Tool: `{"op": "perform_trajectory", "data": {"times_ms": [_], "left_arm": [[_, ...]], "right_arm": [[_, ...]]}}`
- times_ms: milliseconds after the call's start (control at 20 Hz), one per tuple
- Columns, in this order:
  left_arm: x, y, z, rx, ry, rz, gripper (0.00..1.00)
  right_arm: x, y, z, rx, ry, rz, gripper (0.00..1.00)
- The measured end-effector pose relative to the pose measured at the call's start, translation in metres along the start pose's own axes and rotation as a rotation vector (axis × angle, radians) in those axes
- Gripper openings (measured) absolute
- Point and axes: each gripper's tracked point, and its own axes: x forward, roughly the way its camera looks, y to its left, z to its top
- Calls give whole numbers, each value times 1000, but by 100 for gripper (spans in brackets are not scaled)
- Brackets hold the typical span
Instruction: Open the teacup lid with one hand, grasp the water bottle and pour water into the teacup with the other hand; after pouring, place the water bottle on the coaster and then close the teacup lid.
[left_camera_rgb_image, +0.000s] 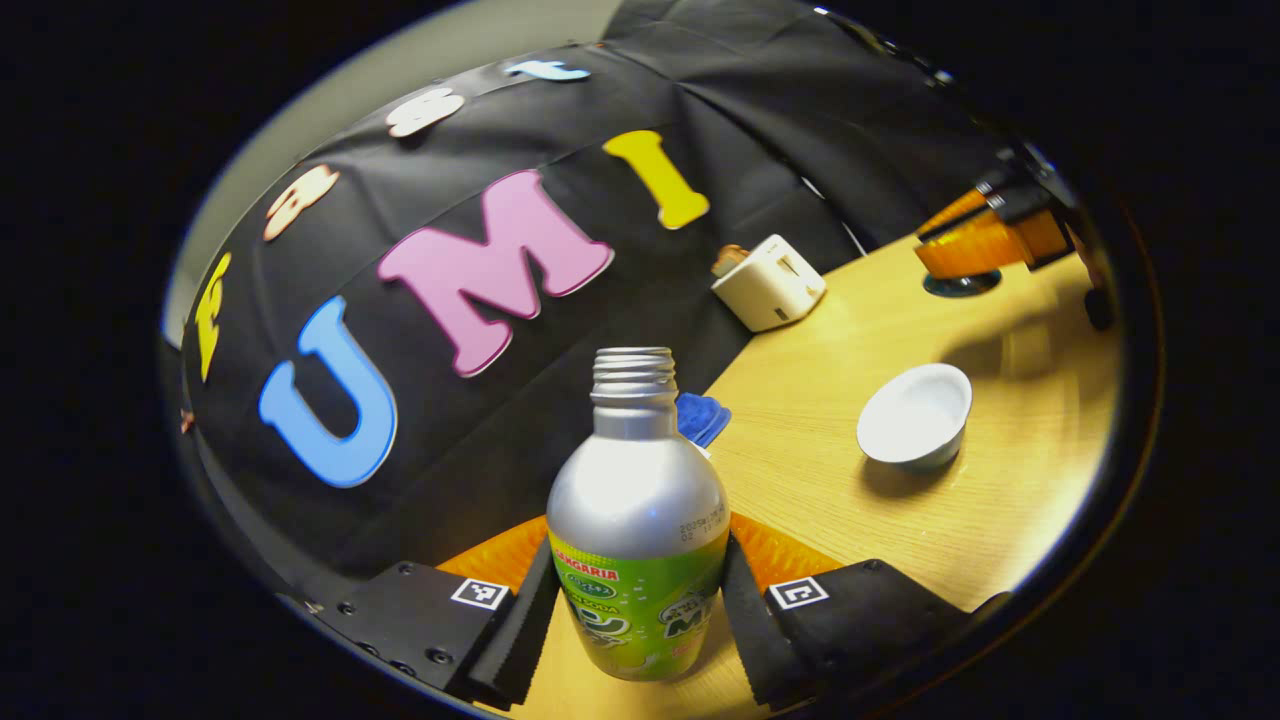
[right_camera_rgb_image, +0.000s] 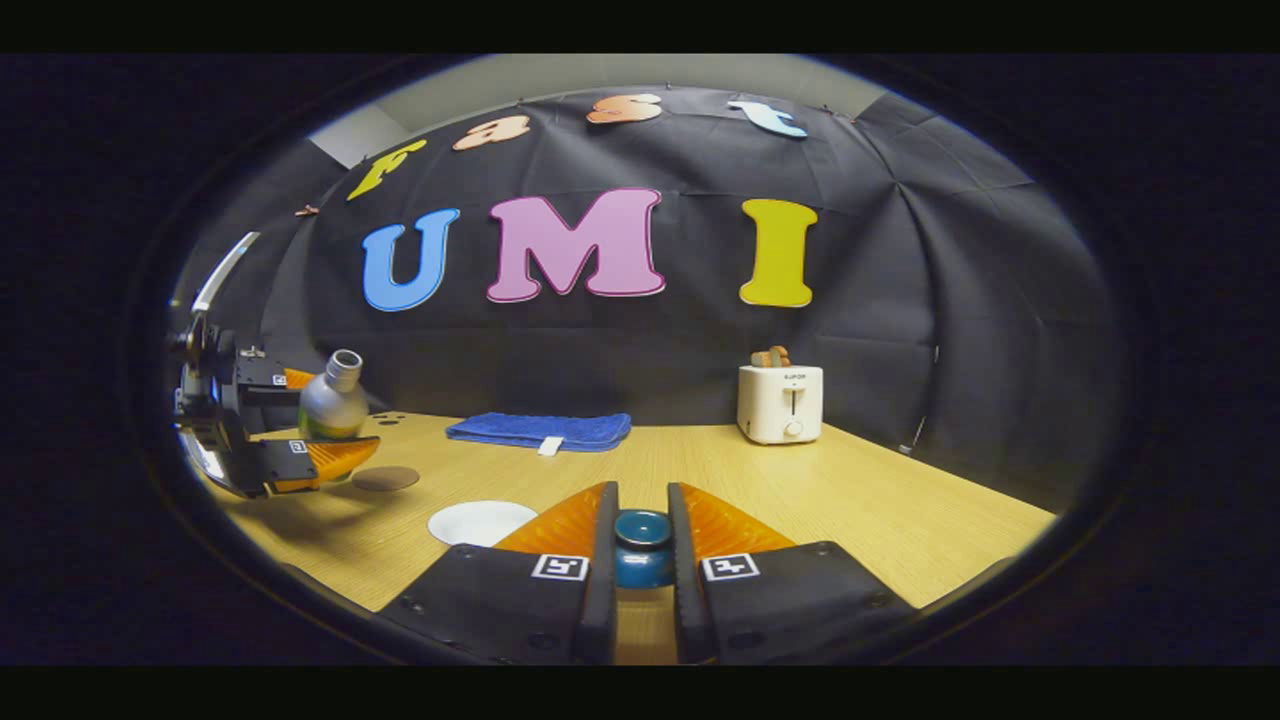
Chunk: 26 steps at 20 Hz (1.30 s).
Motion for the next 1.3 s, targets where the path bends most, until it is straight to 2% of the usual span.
{"op": "perform_trajectory", "data": {"times_ms": [200, 350, 400, 450, 600, 1050, 1100, 1300], "left_arm": [[16, -20, -1, 202, 33, -84, 80], [22, -31, -9, 315, 61, -131, 80], [24, -37, -9, 351, 66, -153, 80], [26, -41, -9, 393, 66, -168, 80], [28, -47, -4, 534, 49, -192, 80], [41, -49, 2, 787, 73, -262, 80], [42, -49, 2, 820, 74, -269, 80], [46, -49, 4, 931, 70, -288, 80]], "right_arm": [[-1, -3, 0, 1, 2, 9, 30], [-2, -5, 1, 1, 1, 11, 30], [-2, -5, 1, 1, 1, 11, 27], [-2, -5, 0, 1, 1, 11, 30], [-2, -5, 1, 1, 1, 11, 30], [-3, -4, 1, 1, 2, 18, 30], [-3, -4, 1, 1, 2, 18, 27], [-2, -4, 1, 1, 2, 18, 30]]}}
